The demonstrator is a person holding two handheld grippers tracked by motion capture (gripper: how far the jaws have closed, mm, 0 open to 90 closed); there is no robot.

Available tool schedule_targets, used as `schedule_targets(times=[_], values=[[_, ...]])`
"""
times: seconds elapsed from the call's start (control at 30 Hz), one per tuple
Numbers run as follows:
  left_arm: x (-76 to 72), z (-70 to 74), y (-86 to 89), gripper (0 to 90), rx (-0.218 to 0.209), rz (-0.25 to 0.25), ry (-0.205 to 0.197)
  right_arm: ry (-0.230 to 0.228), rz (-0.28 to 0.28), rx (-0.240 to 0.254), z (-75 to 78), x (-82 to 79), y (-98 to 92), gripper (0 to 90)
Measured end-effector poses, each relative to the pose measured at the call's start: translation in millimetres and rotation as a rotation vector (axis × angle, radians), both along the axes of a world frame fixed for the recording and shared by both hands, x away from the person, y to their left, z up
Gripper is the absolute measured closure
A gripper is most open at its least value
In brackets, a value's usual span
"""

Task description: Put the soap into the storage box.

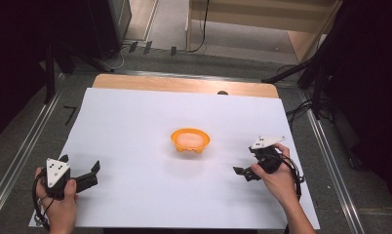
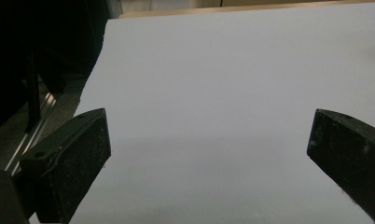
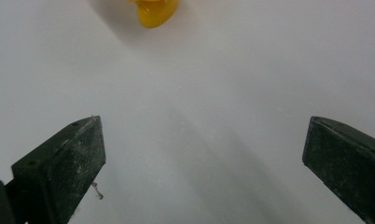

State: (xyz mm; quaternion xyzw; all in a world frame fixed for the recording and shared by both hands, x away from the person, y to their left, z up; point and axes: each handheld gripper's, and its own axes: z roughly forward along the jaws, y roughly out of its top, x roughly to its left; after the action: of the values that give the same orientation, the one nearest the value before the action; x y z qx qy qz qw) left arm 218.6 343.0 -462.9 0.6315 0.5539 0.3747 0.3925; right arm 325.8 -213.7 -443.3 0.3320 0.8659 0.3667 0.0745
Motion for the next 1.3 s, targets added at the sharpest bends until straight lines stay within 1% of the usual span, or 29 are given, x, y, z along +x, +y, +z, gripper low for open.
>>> schedule_targets(times=[0.07,0.13,0.23,0.47,0.57,0.73,0.8,1.03,1.1,1.17,1.3], values=[[0.0,0.0,0.0,0.0,0.0,0.0,0.0,0.001,-0.01,0.016,-1.6,-2.7,-4.5,0.0],[0.0,0.0,0.0,0.0,0.0,0.001,0.0,0.002,-0.022,0.016,-3.8,-5.2,-8.1,0.0],[0.0,0.0,-0.1,0.0,0.0,0.002,0.001,-0.011,-0.02,0.028,-6.9,-8.0,-13.3,0.0],[0.0,0.0,0.0,0.0,-0.001,0.002,0.0,-0.026,-0.039,0.056,-12.8,-19.7,-26.7,0.0],[-0.1,0.1,0.0,0.0,0.001,0.003,0.0,-0.026,-0.054,0.059,-15.9,-24.5,-32.7,0.0],[-0.1,0.0,-0.2,0.0,0.001,0.003,0.0,-0.038,-0.076,0.074,-19.8,-31.5,-44.2,0.0],[-0.1,0.0,-0.2,0.0,0.001,0.003,0.0,-0.032,-0.088,0.081,-20.9,-34.6,-48.7,0.0],[-0.1,0.0,-0.3,0.0,0.001,0.003,-0.001,-0.041,-0.12,0.104,-25.4,-43.7,-63.8,0.0],[-0.2,0.1,-0.1,0.0,0.003,0.002,-0.001,-0.054,-0.134,0.113,-26.6,-46.6,-68.0,0.0],[-0.2,0.1,-0.1,0.0,0.003,0.002,-0.001,-0.054,-0.151,0.116,-28.0,-50.0,-72.0,0.0],[-0.3,0.1,-0.1,0.0,0.003,0.003,-0.002,-0.064,-0.164,0.118,-30.8,-54.9,-77.3,0.0]])
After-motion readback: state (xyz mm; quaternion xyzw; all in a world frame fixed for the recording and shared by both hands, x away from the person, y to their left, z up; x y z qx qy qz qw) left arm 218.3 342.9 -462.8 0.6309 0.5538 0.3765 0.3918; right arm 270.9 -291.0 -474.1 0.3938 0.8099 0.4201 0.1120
